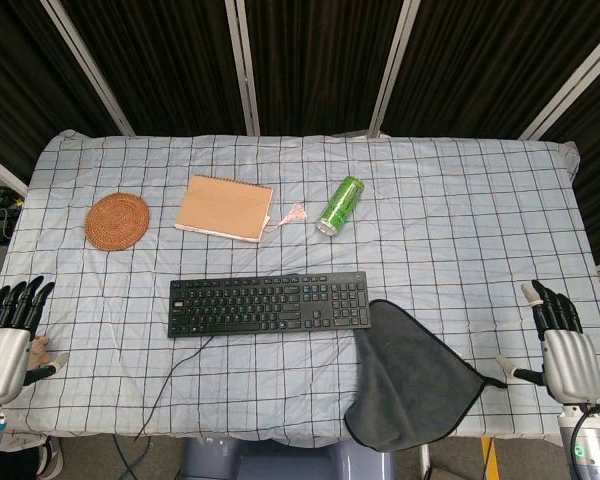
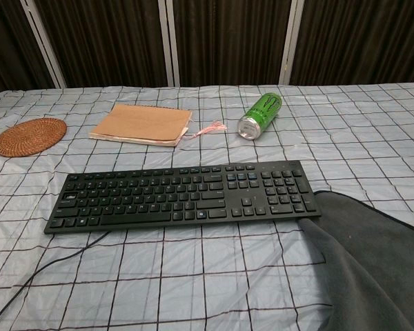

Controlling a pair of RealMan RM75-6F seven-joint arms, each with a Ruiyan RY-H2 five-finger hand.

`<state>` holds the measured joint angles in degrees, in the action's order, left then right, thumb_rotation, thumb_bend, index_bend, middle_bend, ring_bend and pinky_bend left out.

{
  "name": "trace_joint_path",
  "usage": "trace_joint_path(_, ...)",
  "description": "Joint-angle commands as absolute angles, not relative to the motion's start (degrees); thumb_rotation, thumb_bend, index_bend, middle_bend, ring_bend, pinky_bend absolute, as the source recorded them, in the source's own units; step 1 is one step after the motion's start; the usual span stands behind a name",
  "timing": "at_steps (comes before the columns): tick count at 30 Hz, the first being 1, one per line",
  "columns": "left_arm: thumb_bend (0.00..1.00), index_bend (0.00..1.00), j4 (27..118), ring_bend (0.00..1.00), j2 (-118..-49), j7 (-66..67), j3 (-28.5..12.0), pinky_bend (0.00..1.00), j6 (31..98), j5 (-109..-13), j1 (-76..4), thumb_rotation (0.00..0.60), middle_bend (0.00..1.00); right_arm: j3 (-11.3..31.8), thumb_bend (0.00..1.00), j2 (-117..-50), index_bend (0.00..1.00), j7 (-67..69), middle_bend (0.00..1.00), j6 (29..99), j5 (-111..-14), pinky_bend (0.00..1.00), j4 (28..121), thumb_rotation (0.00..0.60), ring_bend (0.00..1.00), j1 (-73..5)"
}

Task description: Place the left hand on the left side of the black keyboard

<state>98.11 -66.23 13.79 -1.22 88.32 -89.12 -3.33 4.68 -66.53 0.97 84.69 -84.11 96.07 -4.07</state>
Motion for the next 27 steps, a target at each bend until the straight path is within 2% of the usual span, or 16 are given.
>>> trace_joint_path(1, 0.00, 0.00, 98.1, 0.00, -66.2, 13.8, -1.2, 0.00, 88.3, -89.1, -3.3, 0.600, 0.00, 4.7, 0.08, -66.5, 0.00, 1.0, 0.00, 84.7, -84.1, 0.00, 96.1, 0.600, 0.00, -4.1)
trace_joint_path(20, 0.00, 0.00, 98.7, 0.00, -66.0, 13.9, -1.7, 0.00, 86.3, -88.1, -4.5, 0.600, 0.00, 5.0, 0.08, -66.6, 0.00, 1.2, 0.00, 84.1, -83.2, 0.00, 96.4, 0.600, 0.00, -4.3)
trace_joint_path(25, 0.07, 0.00, 101.4, 0.00, -65.6, 15.9, -2.9, 0.01, 84.8, -87.3, -6.0, 0.600, 0.00, 5.0, 0.08, -66.4, 0.00, 1.6, 0.00, 84.0, -83.1, 0.00, 96.6, 0.600, 0.00, -4.2)
trace_joint_path(26, 0.10, 0.00, 102.1, 0.03, -65.5, 16.5, -3.2, 0.04, 84.4, -87.1, -6.4, 0.600, 0.03, 5.0, 0.08, -66.4, 0.00, 1.7, 0.00, 84.0, -83.1, 0.00, 96.7, 0.600, 0.00, -4.2)
trace_joint_path(27, 0.15, 0.00, 103.3, 0.11, -65.2, 17.5, -3.8, 0.12, 83.6, -86.6, -7.1, 0.600, 0.12, 4.9, 0.08, -66.3, 0.00, 1.9, 0.00, 84.0, -83.1, 0.00, 96.7, 0.600, 0.00, -4.2)
